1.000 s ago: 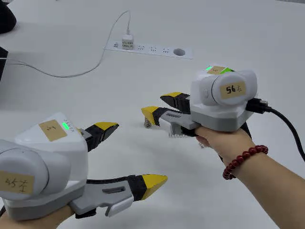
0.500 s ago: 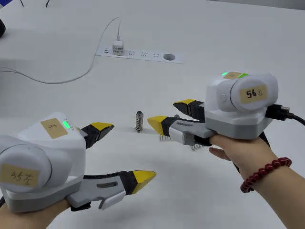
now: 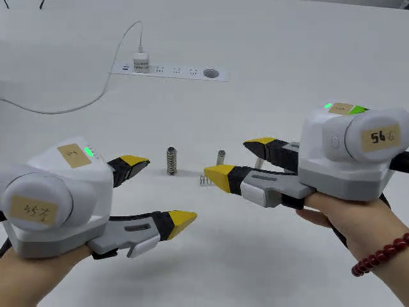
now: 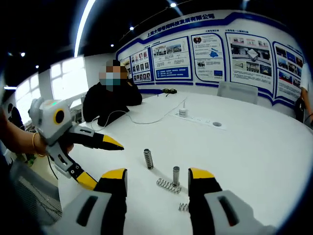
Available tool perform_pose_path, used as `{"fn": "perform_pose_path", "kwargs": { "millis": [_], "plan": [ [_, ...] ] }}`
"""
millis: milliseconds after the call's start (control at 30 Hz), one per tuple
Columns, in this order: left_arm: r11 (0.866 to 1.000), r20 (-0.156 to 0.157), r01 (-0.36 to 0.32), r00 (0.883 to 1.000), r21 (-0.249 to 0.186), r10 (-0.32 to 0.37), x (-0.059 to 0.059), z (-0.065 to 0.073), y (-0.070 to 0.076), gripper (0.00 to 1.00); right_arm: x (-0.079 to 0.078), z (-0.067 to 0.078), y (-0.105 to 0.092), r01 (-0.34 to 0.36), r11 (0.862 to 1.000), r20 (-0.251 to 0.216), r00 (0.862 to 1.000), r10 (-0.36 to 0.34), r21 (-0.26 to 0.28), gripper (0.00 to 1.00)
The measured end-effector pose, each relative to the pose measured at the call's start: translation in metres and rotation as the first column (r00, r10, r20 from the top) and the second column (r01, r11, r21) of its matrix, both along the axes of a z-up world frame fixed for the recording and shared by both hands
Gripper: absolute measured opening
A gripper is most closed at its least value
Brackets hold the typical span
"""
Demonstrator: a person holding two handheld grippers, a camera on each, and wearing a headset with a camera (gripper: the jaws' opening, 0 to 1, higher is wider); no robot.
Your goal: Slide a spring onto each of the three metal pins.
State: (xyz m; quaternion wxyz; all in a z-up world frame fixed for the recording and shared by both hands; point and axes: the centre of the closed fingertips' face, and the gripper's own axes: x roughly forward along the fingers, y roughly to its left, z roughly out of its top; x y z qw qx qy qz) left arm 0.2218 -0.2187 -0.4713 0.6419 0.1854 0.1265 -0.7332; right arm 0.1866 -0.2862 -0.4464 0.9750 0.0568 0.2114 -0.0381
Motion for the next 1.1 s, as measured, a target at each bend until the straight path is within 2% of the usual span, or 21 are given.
{"fn": "perform_pose_path", "kwargs": {
  "millis": [67,167,267,500,733,1100],
  "plan": [
    [1.0,-0.004,0.009,1.0,0.0,-0.009,-0.002,-0.001,-0.004,0.62,-0.007,-0.001,0.0,0.002,1.0,0.001,1.0,-0.002,0.006,0.52],
    [0.999,0.023,0.036,0.999,0.013,-0.036,-0.004,-0.006,-0.009,0.57,-0.016,-0.002,0.001,0.001,1.0,0.012,1.0,-0.001,0.018,0.52],
    [0.998,0.018,0.053,0.998,0.016,-0.054,-0.007,-0.009,-0.014,0.53,-0.023,-0.004,0.001,0.001,1.0,0.013,1.0,-0.002,0.031,0.52],
    [0.994,0.048,0.101,0.994,0.032,-0.102,-0.01,-0.018,-0.028,0.46,-0.038,-0.009,-0.001,0.01,0.999,0.018,1.0,-0.011,0.041,0.52],
    [0.991,0.053,0.121,0.991,0.053,-0.123,-0.009,-0.027,-0.04,0.42,-0.047,-0.011,-0.002,0.013,0.999,0.016,1.0,-0.014,0.036,0.52],
    [0.982,0.086,0.159,0.982,0.104,-0.168,-0.007,-0.042,-0.056,0.31,-0.058,-0.017,-0.004,0.039,0.998,0.001,0.999,-0.039,0.039,0.52]
  ]
}}
